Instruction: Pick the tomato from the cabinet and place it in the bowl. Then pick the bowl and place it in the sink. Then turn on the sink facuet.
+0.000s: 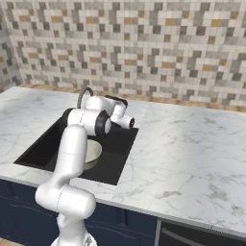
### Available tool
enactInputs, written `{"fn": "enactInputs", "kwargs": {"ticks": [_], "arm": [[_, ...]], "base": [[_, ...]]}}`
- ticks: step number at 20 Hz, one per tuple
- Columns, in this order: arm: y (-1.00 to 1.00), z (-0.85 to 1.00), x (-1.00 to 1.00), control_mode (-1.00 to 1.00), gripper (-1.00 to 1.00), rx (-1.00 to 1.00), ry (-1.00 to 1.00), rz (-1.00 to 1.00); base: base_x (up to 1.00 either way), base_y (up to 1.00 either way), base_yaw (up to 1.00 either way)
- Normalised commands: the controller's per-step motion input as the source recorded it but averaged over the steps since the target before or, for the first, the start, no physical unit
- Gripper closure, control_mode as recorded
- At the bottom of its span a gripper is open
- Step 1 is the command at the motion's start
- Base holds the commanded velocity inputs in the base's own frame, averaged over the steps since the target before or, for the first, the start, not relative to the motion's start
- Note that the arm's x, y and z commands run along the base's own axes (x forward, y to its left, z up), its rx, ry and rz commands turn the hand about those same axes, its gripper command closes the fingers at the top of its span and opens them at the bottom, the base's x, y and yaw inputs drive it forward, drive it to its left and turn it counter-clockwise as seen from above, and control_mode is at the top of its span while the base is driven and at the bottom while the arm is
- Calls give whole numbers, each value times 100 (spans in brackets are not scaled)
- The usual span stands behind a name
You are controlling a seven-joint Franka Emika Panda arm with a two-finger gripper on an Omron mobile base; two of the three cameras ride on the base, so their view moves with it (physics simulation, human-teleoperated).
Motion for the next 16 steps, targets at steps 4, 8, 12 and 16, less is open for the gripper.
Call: {"fn": "enactInputs", "kwargs": {"ticks": [4, 8, 12, 16], "arm": [[-69, 0, 3, -100, 100, 9, 22, -16], [-84, 0, 6, -100, 100, 11, 19, -12], [-99, 0, 4, -100, 100, 13, 16, -5], [-100, 0, 1, -100, 100, 13, 13, 0]], "base": [[0, 0, 0], [0, 0, 0], [0, 0, 0], [0, 0, 0]]}}
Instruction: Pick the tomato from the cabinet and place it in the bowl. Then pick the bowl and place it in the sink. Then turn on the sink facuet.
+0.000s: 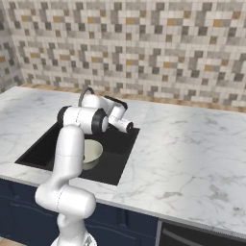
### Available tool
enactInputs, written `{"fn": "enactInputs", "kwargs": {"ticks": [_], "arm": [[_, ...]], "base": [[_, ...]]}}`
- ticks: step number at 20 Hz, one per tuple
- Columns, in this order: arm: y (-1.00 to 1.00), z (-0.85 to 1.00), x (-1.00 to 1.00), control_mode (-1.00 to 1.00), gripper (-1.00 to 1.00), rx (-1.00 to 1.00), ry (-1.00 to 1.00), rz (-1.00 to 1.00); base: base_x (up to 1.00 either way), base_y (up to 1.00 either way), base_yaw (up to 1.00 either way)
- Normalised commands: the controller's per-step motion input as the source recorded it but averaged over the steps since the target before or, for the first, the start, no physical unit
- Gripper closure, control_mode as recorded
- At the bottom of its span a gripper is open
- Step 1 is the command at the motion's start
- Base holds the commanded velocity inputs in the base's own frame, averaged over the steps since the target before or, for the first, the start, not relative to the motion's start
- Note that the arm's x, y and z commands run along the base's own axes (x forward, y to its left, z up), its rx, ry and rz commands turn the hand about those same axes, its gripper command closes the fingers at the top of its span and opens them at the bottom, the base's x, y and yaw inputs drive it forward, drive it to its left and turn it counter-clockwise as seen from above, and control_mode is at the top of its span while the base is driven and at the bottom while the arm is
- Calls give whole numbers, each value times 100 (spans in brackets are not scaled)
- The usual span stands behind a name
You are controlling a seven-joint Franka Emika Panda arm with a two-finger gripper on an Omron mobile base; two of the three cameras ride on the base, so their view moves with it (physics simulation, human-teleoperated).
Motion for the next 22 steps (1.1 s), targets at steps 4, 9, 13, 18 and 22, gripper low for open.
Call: {"fn": "enactInputs", "kwargs": {"ticks": [4, 9, 13, 18, 22], "arm": [[-98, -1, 0, -100, 100, 13, 10, 0], [-88, -9, 0, -100, 100, 10, 8, 0], [-65, -20, 0, -100, 100, 4, 7, 0], [-55, -23, 0, -100, 100, 1, 7, 0], [-32, -8, 0, -100, 100, 1, 8, 0]], "base": [[0, 0, 0], [0, 0, 0], [0, 0, 0], [0, 0, 0], [0, 0, 0]]}}
